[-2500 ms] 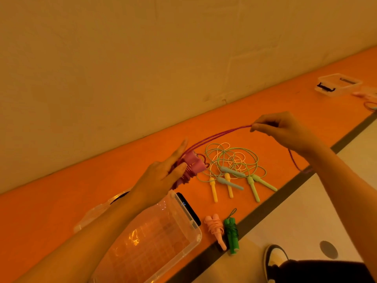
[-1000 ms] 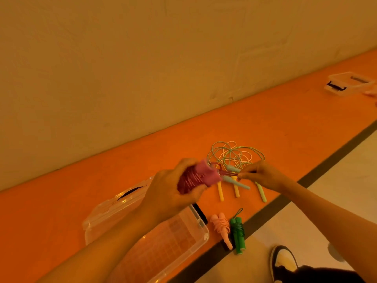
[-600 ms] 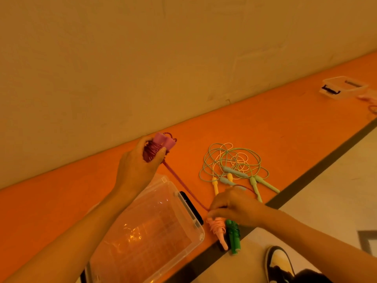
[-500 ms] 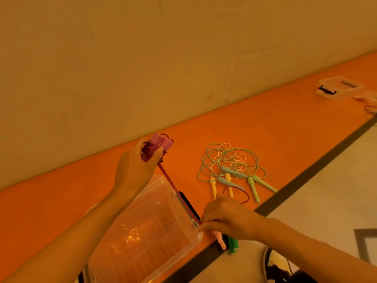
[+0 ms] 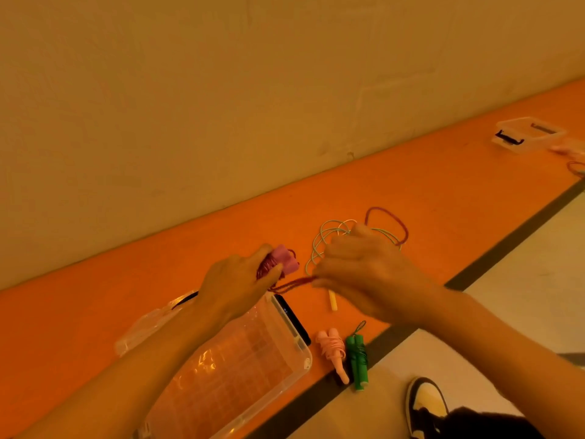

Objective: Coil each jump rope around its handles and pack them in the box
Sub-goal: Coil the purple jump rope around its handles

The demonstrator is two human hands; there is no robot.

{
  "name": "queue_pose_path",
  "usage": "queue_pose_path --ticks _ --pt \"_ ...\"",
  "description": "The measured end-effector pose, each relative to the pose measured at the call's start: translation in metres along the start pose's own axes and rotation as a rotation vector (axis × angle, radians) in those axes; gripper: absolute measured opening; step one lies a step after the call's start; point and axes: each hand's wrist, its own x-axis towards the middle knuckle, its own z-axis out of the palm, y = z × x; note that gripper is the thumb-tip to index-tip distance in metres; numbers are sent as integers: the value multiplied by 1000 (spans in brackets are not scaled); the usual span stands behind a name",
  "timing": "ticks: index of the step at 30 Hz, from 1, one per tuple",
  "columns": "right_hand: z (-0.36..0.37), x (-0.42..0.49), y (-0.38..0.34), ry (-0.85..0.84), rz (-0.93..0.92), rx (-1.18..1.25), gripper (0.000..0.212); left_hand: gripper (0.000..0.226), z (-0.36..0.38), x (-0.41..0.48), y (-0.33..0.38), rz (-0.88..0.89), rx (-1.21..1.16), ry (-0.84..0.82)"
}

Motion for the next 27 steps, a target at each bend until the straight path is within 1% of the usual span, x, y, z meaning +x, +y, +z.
queue_pose_path --ticks 1,2,4,5,6,9,11,14,18,20,23,25,27 --pt "-5 2 8 12 31 -10 26 49 3 -1 4 55 -3 -17" --pt "-10 4 15 17 54 -24 30 55 4 -2 9 99 -15 -15" --pt "-18 8 27 12 85 -51 30 76 5 -3 17 155 -41 11" --pt "-21 9 32 9 97 -58 30 82 4 -3 22 179 -21 7" --pt "-24 11 37 6 105 -59 30 84 3 -3 28 201 20 -16" --pt "-27 13 50 -22 95 -53 32 77 -1 -7 48 251 40 -114" --pt "-28 12 58 -57 102 -26 34 82 -1 -10 56 312 51 -138" --pt "-30 11 71 -95 192 87 32 78 -4 -11 62 406 57 -110" --pt "-25 1 89 -147 300 280 25 57 -5 -16 66 548 -41 -19" --pt "-20 -7 96 -218 357 352 26 57 -7 -21 66 519 -98 -26" --pt "-14 -19 105 -300 457 408 30 69 -17 -18 58 430 -211 4" --pt "-14 -26 113 -317 515 416 38 66 -23 -13 48 437 -221 43" --pt "-17 -31 120 -295 560 435 38 60 -25 -11 38 437 -220 45"
